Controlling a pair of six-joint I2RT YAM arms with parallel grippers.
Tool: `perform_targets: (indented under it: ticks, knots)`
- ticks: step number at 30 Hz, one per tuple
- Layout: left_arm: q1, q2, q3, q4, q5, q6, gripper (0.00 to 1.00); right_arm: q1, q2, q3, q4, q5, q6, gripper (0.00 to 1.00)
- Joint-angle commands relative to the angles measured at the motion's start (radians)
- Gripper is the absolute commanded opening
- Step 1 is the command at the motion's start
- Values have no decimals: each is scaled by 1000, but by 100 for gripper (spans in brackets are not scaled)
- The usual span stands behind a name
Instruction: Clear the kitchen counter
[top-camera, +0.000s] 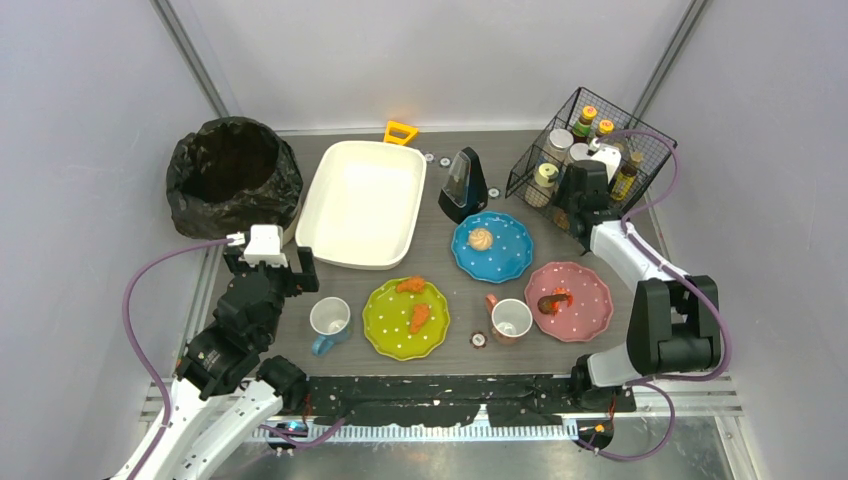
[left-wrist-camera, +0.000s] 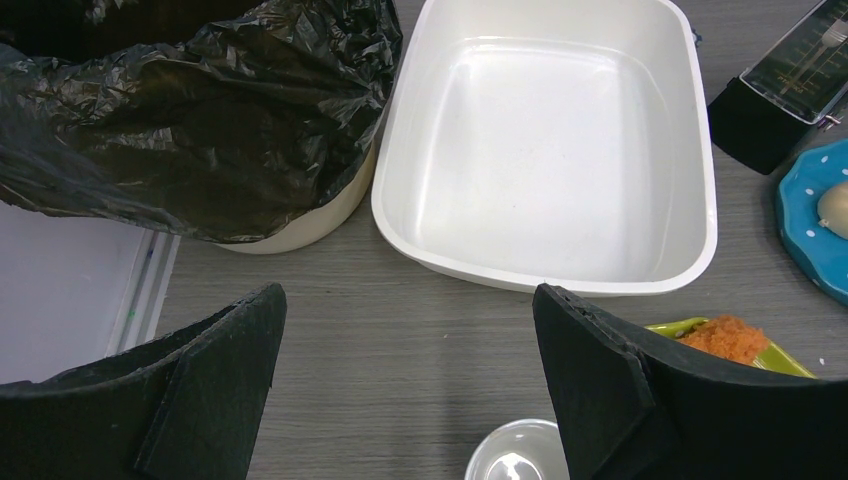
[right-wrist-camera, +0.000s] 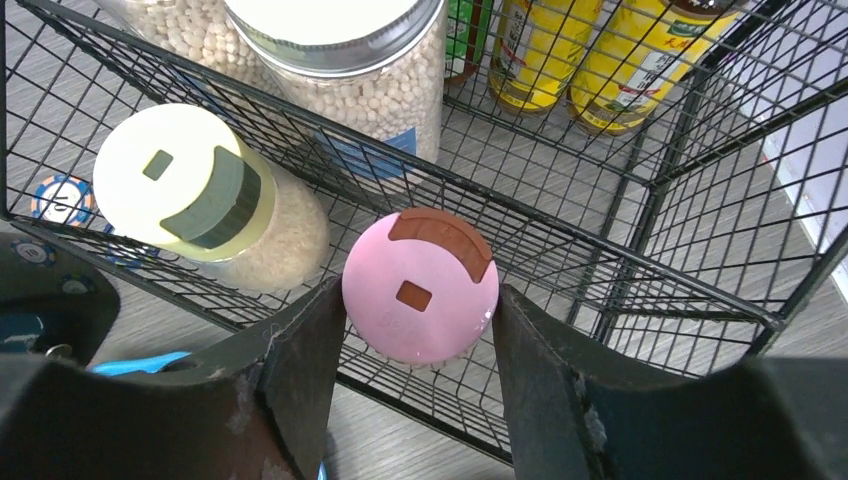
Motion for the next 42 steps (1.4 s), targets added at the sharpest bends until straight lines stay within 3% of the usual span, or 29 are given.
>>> perform_targets:
  ticks: [1,6,10,13,19,23,33,42]
  knots:
    - [4,10,-3,45,-5,-1,95,2,20,53,88,-7,-9,57]
    - [4,10,-3,45,-6,0,95,2,26,54,136,-92,-1,36]
    - [3,12,-4,45,-2,0,95,2,28,50,174,-132,9,33]
    - [3,17,-4,45,5,0,95,2,32,59,165,-144,4,43]
    - [4,32,-3,44,21,0,95,2,0,72,90,-160,-13,74]
    - [3,56,-3,44,47,-1,95,1,-50,114,-38,-173,-12,85]
    - [4,146,23,14,102,-13,95,57,-262,49,-148,-514,76,88]
    - [4,154,19,18,83,-14,96,396,-277,112,-434,-585,46,83]
